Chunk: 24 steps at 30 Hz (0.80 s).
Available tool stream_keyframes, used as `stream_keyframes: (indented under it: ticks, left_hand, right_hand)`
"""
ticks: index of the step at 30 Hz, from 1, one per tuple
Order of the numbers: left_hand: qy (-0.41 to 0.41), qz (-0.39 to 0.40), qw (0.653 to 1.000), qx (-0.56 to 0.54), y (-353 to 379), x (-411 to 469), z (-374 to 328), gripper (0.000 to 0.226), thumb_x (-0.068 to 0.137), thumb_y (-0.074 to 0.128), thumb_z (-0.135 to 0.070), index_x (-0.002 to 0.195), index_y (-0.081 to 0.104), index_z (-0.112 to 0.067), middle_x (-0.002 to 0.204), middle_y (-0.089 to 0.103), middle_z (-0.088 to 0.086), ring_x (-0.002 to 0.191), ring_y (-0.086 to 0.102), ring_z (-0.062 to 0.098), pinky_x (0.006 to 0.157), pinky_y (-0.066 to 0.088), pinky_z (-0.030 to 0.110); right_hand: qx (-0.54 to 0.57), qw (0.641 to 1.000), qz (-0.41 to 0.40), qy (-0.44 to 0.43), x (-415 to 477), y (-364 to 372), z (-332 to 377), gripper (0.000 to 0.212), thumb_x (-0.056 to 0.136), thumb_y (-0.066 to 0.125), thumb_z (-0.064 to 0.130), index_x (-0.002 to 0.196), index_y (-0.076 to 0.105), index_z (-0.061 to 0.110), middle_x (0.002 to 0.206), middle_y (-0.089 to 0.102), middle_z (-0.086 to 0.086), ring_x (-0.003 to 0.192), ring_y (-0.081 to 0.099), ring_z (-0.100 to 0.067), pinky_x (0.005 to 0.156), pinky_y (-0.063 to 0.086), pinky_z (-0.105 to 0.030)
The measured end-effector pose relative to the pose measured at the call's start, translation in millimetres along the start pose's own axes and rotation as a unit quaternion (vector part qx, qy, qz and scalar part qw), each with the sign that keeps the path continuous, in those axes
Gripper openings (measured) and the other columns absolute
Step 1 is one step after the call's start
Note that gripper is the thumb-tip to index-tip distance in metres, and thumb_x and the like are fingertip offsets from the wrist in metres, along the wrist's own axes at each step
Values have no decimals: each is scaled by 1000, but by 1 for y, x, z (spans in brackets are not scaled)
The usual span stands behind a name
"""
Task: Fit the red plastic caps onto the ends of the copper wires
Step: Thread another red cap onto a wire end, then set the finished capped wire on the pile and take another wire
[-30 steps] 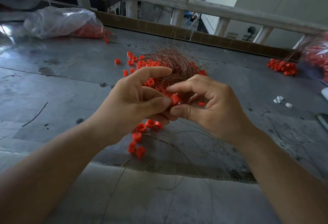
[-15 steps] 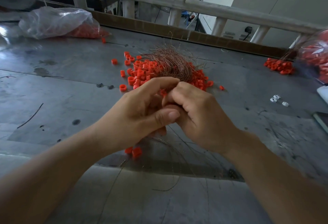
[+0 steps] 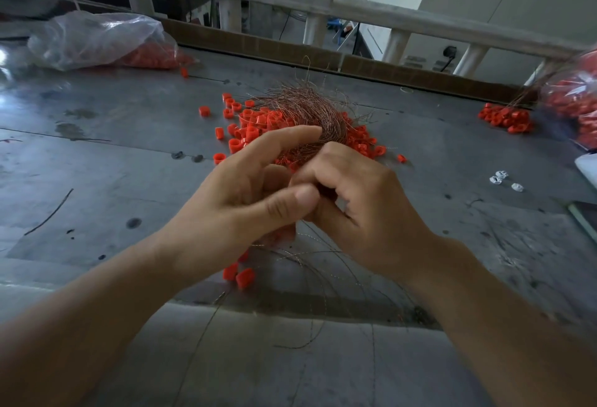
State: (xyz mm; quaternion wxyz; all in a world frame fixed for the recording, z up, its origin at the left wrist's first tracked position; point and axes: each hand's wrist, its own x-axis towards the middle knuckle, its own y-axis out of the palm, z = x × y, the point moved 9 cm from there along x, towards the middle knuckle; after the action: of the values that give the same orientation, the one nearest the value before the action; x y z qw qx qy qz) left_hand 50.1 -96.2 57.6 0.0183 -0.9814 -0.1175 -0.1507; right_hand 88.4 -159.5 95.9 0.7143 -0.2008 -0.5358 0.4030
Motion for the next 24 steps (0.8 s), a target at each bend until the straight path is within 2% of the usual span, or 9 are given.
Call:
stream_keyframes:
  ticks: [2, 4, 6, 10, 13, 15, 18, 22, 24]
  left_hand:
    - [-15, -25, 999, -17, -6, 3, 3, 51, 70, 74, -32, 117, 56, -29, 73, 66, 10, 62, 61, 26, 50, 52, 27]
    - [-31, -61, 997, -34, -15, 6, 6, 43, 68, 67, -19, 110, 58, -24, 71, 67, 11, 59, 60, 22, 46, 50, 22]
    - [-35, -78, 994, -71, -21, 7, 6, 38, 70, 60, -17, 107, 60, -20, 68, 67, 8, 51, 59, 16, 42, 45, 19]
    - [-19, -73, 984, -164, -27, 9, 2, 36, 73, 55, -15, 109, 58, -12, 71, 69, 9, 57, 63, 15, 47, 48, 20]
    - [-11, -63, 979, -196, -28, 11, 0, 37, 68, 57, -14, 105, 61, -11, 74, 70, 10, 60, 65, 16, 50, 49, 21]
    - [-15, -64, 977, -202, -30, 10, 0, 34, 66, 58, -12, 99, 66, -11, 74, 70, 11, 59, 65, 17, 50, 49, 20]
    - [-20, -84, 984, -154, -33, 10, -1, 23, 66, 69, -9, 89, 69, -12, 72, 69, 8, 55, 63, 13, 46, 47, 18]
    - [-43, -145, 988, 38, -45, 7, 0, 13, 64, 67, -3, 73, 65, -12, 57, 63, -1, 45, 56, 8, 37, 38, 15]
    - [-70, -162, 978, 109, -51, 7, 4, 24, 71, 65, 6, 65, 68, -18, 51, 59, 0, 38, 49, 6, 34, 31, 13]
  right_hand:
    - [10, 1000, 0, 3, 0, -2, -1, 23, 78, 67, 25, 83, 64, 3, 75, 51, 3, 67, 46, -5, 64, 40, -13]
    - [40, 998, 11, 38, -1, 0, -8, 38, 70, 72, 31, 98, 63, 7, 80, 52, 7, 71, 49, -1, 66, 43, -13]
    - [88, 992, 21, 92, -2, 2, -19, 49, 68, 71, 35, 111, 58, 13, 87, 57, 8, 79, 56, -2, 71, 47, -13]
    - [167, 975, 16, 145, -3, 1, -28, 26, 76, 63, 34, 99, 59, 24, 91, 65, 10, 86, 62, -3, 74, 52, -20]
    - [140, 980, -2, 144, -2, -3, -31, 18, 76, 69, 14, 94, 67, 13, 84, 64, 15, 81, 62, 1, 71, 48, -12]
    - [118, 981, -6, 154, -3, -5, -34, 12, 77, 70, 8, 88, 69, 9, 79, 62, 18, 76, 59, 5, 67, 44, -7]
    - [88, 983, 3, 164, -2, -8, -35, 3, 78, 69, 8, 80, 68, 10, 71, 60, 16, 67, 56, 7, 60, 40, -6]
    - [47, 982, 54, 175, -3, 0, -38, 2, 79, 68, 11, 78, 68, 12, 70, 59, 16, 70, 56, 2, 61, 43, -8]
    - [33, 978, 95, 185, -6, 11, -42, 1, 80, 68, 11, 79, 68, 12, 69, 57, 18, 69, 55, 2, 64, 43, -8]
